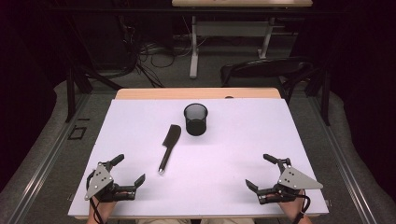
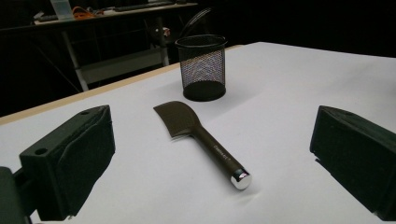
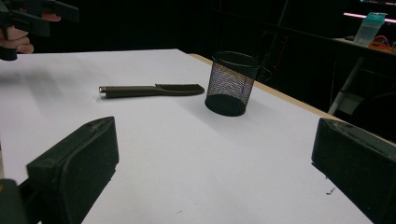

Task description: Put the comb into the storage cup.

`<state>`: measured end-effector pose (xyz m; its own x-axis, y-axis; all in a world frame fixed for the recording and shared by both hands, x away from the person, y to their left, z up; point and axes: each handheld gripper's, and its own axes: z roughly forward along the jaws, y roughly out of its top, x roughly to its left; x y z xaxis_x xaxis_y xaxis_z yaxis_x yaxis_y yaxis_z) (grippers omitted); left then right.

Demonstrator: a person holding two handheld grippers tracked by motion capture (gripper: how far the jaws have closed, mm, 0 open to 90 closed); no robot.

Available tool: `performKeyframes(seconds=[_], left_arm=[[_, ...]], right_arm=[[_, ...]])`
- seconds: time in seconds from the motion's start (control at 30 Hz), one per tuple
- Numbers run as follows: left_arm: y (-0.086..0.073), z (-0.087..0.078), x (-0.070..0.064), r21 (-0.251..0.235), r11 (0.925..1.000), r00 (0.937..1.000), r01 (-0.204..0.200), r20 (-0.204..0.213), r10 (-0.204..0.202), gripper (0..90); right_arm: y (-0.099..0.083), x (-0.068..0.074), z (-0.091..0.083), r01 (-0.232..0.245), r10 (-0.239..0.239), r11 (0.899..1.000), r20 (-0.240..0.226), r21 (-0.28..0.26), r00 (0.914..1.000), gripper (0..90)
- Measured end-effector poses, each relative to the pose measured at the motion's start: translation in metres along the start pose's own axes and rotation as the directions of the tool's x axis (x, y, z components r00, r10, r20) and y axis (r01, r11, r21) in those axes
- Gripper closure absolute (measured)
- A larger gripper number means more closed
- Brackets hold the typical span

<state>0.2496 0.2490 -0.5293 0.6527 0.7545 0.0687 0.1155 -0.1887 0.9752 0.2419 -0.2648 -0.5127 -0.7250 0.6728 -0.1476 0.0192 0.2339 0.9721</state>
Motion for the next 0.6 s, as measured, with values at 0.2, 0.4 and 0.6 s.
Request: performKeyframes(seconds=[0.2, 0.4, 0.6], left_arm=[[0.003, 0.006, -0.004, 0.013, 0.9999, 1.0000, 0.004, 0.008, -0.004, 0.1], [0.007, 0.013, -0.010, 0.047, 0.9989, 0.9996, -0.008, 0.029, 0.007, 0.2], [0.010, 0.018, -0.011, 0.073, 0.9973, 0.9993, -0.006, 0.038, 0.004, 0.1]], right_arm=[[0.000, 0.000, 0.000, -0.002, 0.002, 1.000, 0.001, 0.005, 1.0000, 0.2], [0.000, 0.001, 0.001, -0.002, 0.002, 1.000, 0.001, 0.006, 1.0000, 0.2], [-0.001, 0.001, 0.001, -0.003, 0.003, 1.000, -0.001, 0.012, 1.0000, 0.2]])
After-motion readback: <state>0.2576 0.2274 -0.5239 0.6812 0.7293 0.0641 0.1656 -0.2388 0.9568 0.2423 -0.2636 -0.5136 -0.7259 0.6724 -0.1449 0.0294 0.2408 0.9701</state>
